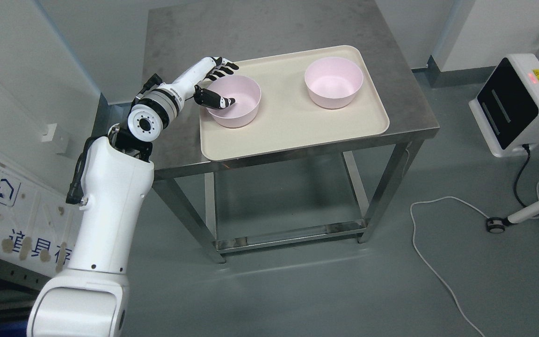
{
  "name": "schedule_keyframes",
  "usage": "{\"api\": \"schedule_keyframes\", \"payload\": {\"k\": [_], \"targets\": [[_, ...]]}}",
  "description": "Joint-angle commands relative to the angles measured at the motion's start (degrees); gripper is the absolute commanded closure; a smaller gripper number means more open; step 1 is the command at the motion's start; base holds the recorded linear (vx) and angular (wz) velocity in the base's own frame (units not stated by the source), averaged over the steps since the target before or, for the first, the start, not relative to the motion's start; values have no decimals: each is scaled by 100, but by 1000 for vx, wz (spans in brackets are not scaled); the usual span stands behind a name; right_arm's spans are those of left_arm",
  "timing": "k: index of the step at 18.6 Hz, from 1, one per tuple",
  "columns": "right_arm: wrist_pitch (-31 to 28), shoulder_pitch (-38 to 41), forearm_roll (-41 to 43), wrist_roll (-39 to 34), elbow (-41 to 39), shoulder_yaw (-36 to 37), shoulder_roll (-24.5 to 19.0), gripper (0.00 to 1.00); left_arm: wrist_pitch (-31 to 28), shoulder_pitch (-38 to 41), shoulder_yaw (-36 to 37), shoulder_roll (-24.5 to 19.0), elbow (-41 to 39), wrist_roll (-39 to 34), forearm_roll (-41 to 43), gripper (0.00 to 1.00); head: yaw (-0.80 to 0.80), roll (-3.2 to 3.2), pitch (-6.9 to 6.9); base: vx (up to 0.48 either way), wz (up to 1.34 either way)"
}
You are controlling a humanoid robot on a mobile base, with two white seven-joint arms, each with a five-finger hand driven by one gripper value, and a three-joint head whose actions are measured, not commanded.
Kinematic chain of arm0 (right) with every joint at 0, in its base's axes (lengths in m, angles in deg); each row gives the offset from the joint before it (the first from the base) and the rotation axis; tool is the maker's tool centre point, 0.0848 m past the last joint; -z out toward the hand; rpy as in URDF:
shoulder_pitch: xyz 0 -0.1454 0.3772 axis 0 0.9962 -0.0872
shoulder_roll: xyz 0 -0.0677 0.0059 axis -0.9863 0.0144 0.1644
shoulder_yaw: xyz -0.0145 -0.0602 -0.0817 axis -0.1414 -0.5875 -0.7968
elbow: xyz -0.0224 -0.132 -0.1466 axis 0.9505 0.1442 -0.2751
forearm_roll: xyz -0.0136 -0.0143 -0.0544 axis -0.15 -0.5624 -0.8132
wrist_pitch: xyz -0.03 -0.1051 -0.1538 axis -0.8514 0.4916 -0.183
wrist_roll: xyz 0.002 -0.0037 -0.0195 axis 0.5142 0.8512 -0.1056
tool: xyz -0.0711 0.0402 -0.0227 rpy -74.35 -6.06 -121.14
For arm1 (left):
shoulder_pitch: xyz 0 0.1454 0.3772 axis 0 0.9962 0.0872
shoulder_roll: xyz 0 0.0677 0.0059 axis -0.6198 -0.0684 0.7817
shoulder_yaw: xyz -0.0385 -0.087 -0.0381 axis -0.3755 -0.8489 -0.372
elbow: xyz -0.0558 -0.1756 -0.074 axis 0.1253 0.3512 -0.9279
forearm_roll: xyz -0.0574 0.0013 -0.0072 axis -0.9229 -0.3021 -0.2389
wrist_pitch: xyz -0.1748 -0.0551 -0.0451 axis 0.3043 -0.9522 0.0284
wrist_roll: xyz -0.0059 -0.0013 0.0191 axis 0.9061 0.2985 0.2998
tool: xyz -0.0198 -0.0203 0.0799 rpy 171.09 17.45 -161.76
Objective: Stack pink IKEA bowls on left shelf middle
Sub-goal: 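Grasp the rim of the nearer pink bowl with the left hand, then lift the pink bowl and lower it into the other pink bowl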
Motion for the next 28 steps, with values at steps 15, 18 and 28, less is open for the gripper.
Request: {"api": "schedule_keyframes", "payload": {"k": [15, 18, 28], "targets": [[-4, 0, -44, -4, 1, 62, 100, 0, 1079, -143, 84, 245, 469, -10, 522, 100, 0, 0, 0, 0, 0], [-4, 0, -44, -4, 1, 62, 100, 0, 1176, -152, -83, 394, 469, -2, 513, 100, 0, 0, 0, 0, 0], [-4, 0, -44, -4, 1, 62, 100, 0, 1211, -1153, 502, 751, 100, 579, 382, 99, 0, 0, 0, 0, 0]]}}
